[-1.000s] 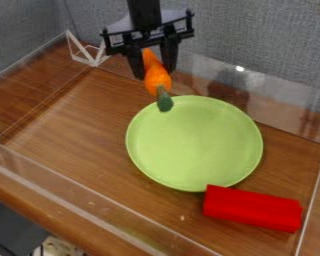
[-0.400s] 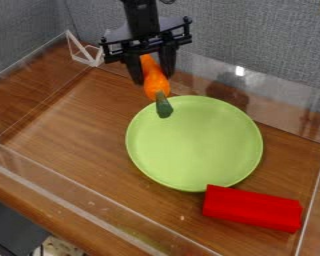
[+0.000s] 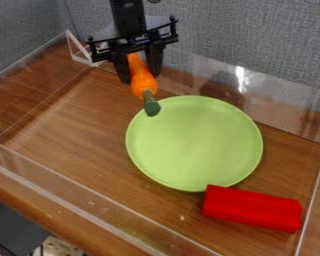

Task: Put the carrot on the green plate

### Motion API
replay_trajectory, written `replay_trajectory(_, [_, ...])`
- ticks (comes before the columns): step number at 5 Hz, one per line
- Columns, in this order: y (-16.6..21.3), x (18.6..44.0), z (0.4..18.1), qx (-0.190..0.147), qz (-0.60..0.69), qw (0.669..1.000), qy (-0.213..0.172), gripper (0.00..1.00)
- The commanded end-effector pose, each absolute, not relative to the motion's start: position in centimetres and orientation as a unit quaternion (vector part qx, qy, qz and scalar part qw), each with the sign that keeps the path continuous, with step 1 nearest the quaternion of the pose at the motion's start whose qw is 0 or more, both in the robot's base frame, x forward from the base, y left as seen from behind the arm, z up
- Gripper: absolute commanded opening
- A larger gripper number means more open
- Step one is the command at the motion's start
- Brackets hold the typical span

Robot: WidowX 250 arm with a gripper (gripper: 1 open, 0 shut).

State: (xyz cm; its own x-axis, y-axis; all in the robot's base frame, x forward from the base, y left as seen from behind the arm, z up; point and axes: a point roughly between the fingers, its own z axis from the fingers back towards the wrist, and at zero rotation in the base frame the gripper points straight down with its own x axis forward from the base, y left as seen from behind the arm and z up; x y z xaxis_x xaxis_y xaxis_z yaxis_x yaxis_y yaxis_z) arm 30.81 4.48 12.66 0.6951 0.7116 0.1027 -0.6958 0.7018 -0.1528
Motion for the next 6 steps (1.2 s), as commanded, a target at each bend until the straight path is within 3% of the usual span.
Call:
replay_trajectory(1, [1.2, 29.6, 14.5, -0.058, 0.392, 0.91, -0.121, 0.0])
replay_trajectory(4, [-4.8, 29.7, 7.4, -0.053, 0.298, 0.946, -0.114, 0.0])
replay_trajectory(6, [-2.6, 31.7, 5.8, -0.054, 0.319, 0.937, -0.131, 0.0])
